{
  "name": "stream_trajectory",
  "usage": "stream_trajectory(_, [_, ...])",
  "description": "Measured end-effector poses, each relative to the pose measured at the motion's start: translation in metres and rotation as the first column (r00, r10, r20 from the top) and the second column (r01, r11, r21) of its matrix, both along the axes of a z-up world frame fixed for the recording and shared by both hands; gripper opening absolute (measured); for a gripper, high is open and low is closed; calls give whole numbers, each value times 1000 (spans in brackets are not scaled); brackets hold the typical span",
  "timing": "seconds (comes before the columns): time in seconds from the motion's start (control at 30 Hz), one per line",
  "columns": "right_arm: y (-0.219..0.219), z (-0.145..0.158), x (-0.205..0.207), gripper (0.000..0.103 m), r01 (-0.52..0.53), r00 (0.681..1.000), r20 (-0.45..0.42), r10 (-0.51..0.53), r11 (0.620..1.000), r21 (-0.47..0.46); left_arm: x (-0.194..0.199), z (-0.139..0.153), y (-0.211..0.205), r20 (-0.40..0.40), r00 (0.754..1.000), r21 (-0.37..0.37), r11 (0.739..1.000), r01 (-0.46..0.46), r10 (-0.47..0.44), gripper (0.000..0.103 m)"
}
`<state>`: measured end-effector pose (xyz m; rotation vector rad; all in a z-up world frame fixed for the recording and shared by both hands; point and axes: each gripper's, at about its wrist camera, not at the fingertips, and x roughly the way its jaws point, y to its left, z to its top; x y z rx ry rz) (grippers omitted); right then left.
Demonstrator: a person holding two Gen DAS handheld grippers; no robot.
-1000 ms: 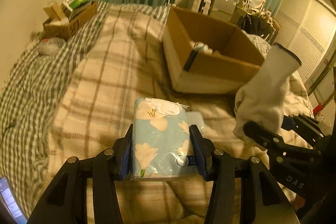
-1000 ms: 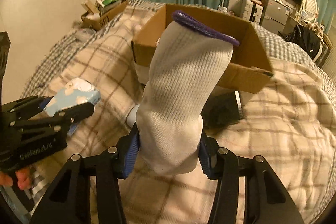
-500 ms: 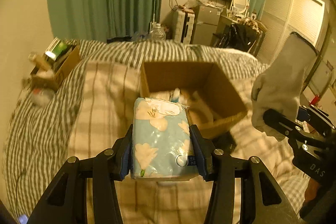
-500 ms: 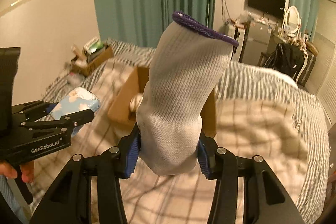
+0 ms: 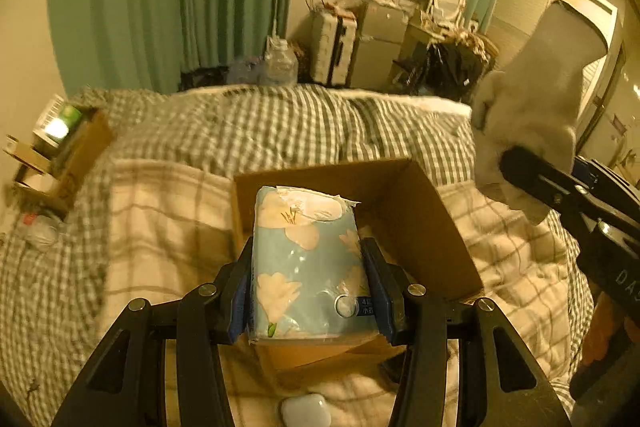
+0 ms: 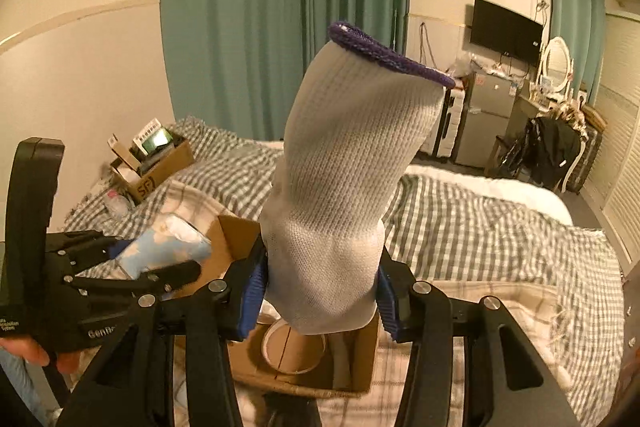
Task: Organize objects
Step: 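Carry the tissue pack and sock over the box while both tools open to drop them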
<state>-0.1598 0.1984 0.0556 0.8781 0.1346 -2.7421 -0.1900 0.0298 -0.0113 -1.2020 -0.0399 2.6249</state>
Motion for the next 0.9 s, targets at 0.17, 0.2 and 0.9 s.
stream_trajectory(0.17, [7,-45,-25,46,8,997,80,-5,1000,-27,-18,-33,15,39,999,3,1000,9,-10,50])
stream_trajectory(0.2, [8,-54,-30,45,8,995,100,-4,999,-37,-20,-37,15,43,999,0,1000,6,-6,50])
stream_trajectory(0.9, [35,8,32,87,65,996,59,-59,993,-96,46,23,14,-43,999,-80,996,-37,34,99])
